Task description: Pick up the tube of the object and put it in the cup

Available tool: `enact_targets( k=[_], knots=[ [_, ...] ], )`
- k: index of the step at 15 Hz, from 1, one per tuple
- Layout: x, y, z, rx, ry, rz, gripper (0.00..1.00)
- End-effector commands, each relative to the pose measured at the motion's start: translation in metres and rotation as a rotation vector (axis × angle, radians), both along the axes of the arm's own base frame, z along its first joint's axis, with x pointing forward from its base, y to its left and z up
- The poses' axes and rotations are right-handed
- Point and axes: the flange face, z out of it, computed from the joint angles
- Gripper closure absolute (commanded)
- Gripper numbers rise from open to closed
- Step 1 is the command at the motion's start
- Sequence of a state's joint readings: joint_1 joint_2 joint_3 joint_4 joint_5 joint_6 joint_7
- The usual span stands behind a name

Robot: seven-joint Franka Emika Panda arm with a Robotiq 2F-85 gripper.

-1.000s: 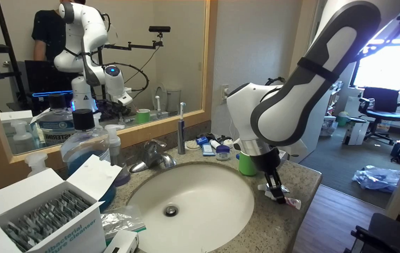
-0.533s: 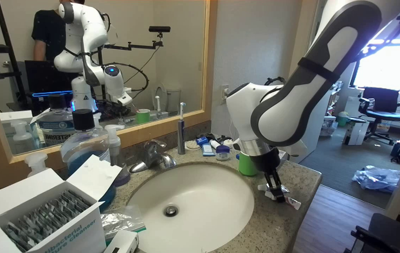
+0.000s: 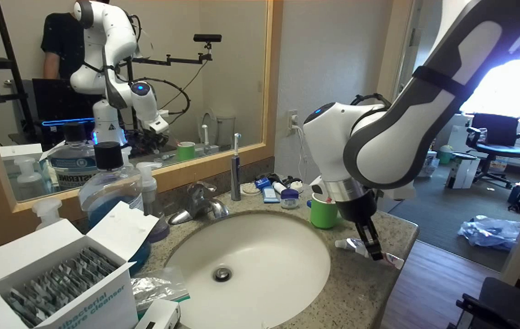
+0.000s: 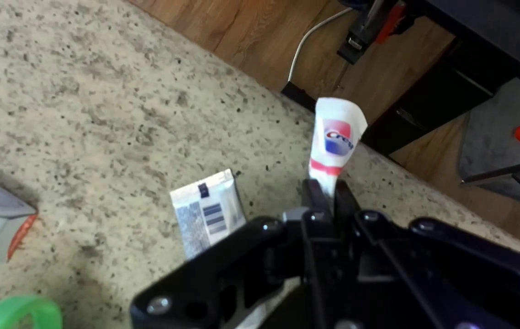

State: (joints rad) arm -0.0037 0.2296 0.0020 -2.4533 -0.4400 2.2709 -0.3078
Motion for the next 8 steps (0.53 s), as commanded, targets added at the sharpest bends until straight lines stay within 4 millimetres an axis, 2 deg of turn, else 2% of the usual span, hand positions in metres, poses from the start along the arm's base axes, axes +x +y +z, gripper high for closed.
enact_targets(
  k=[1, 8],
  knots=[
    [-0.018, -0.002, 0.025, -0.034, -0.05, -0.005, 0.94],
    [-0.017, -0.012, 0.06, -0.063, -0.127, -0.073, 0.94]
  ],
)
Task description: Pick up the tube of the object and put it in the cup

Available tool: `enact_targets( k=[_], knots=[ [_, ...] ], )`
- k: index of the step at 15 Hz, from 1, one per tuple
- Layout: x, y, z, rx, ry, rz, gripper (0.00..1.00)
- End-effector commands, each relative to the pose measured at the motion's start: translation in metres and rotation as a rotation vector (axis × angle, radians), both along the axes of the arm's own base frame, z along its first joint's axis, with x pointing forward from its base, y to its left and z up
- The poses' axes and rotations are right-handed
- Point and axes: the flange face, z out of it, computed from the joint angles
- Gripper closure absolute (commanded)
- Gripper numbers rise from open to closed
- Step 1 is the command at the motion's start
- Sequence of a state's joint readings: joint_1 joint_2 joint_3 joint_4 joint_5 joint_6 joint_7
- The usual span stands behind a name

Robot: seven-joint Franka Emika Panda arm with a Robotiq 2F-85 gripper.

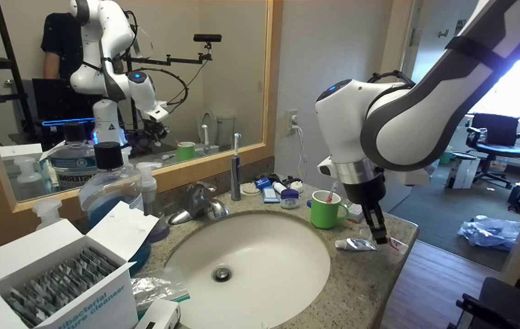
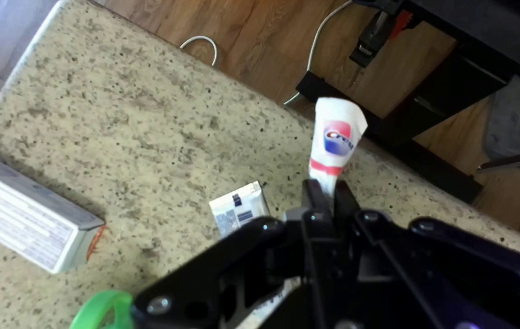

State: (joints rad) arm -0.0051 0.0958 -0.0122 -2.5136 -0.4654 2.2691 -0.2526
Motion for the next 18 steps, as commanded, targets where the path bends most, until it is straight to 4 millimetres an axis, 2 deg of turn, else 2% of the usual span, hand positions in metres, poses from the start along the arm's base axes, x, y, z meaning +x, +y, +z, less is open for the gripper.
enact_targets(
  k=[1, 11, 18],
  knots=[
    [-0.008, -0.007, 0.025, -0.037, -0.049, -0.042, 0.94],
    [0.0, -0.024, 0.07, -0.097, -0.152, -0.187, 0.94],
    [0.017, -0.03, 0.088, -0.167, -0.188, -0.34, 0.94]
  ],
)
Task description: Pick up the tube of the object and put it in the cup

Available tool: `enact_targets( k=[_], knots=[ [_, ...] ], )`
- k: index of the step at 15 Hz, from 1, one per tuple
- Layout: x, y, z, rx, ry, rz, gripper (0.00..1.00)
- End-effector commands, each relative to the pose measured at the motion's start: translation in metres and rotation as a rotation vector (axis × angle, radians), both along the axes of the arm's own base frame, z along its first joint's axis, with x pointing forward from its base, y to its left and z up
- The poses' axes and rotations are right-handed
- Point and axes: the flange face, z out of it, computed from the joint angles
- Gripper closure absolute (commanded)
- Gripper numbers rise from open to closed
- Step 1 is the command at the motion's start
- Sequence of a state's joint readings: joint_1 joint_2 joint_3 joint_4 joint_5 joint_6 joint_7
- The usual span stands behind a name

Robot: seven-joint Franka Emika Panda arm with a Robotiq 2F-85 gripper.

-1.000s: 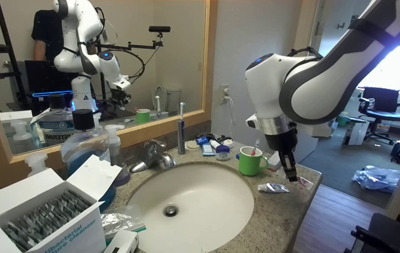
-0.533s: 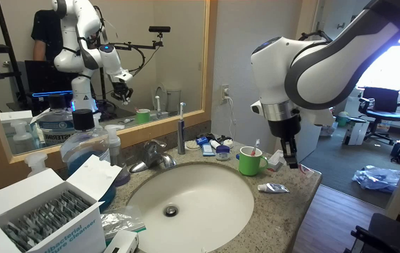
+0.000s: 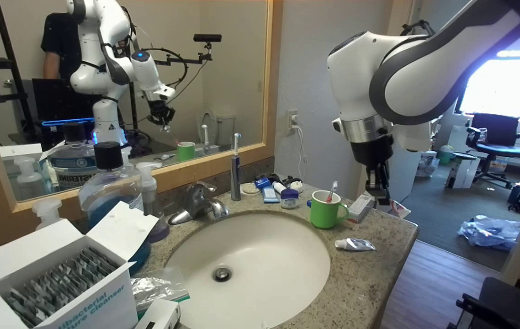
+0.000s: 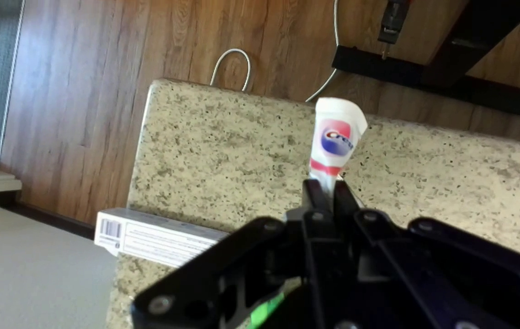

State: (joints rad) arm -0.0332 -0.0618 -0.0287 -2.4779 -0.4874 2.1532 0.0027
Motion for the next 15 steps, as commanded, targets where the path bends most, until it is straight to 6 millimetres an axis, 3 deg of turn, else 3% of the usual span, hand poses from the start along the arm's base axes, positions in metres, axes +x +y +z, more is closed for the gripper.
enact_targets(
  k=[1, 7, 13, 14, 15],
  knots=[
    [0.009, -0.003, 0.015, -0.053, 0.001, -0.07, 0.95],
    [0.025, -0.013, 0.032, -0.109, 0.138, -0.139, 0.94],
    [0.053, -0.019, 0.04, -0.133, 0.238, -0.149, 0.97],
    [0.04, -0.02, 0.038, -0.133, 0.211, -0.149, 0.97],
    [0.043, -0.021, 0.037, -0.133, 0.211, -0.149, 0.92]
  ],
)
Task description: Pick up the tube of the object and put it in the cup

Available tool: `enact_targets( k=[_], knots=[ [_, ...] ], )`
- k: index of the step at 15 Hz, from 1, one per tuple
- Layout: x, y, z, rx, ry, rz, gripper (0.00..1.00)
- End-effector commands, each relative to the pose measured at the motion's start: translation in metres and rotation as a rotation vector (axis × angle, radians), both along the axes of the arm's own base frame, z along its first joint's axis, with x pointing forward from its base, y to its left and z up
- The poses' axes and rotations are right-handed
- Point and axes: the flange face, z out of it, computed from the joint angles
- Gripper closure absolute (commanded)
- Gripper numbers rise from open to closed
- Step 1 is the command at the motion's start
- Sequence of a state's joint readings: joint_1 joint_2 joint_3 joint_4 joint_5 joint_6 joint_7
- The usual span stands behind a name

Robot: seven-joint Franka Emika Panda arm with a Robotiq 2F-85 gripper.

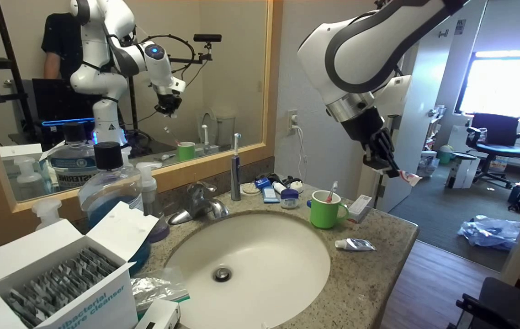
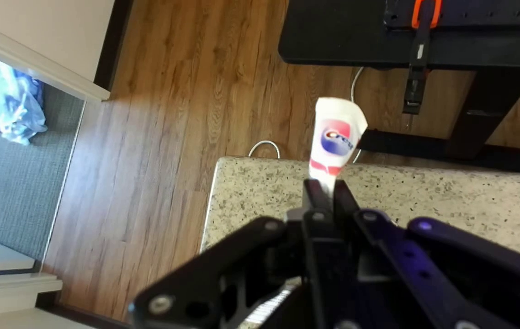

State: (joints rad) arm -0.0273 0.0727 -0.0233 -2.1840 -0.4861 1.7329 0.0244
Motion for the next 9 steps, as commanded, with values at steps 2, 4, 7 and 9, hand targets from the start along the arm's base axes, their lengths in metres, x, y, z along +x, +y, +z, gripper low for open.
enact_targets(
  k=[2, 4, 7, 9],
  knots=[
    [-0.0004, 0.0001, -0.0028, 0.0, 0.007, 0.0, 0.92],
    [-0.0005, 0.0, -0.0029, 0.0, 0.007, -0.001, 0.92],
    [0.0008, 0.0023, -0.0031, 0.002, 0.017, -0.001, 0.97],
    [0.0091, 0.0065, 0.0017, 0.01, 0.04, -0.006, 0.97]
  ],
)
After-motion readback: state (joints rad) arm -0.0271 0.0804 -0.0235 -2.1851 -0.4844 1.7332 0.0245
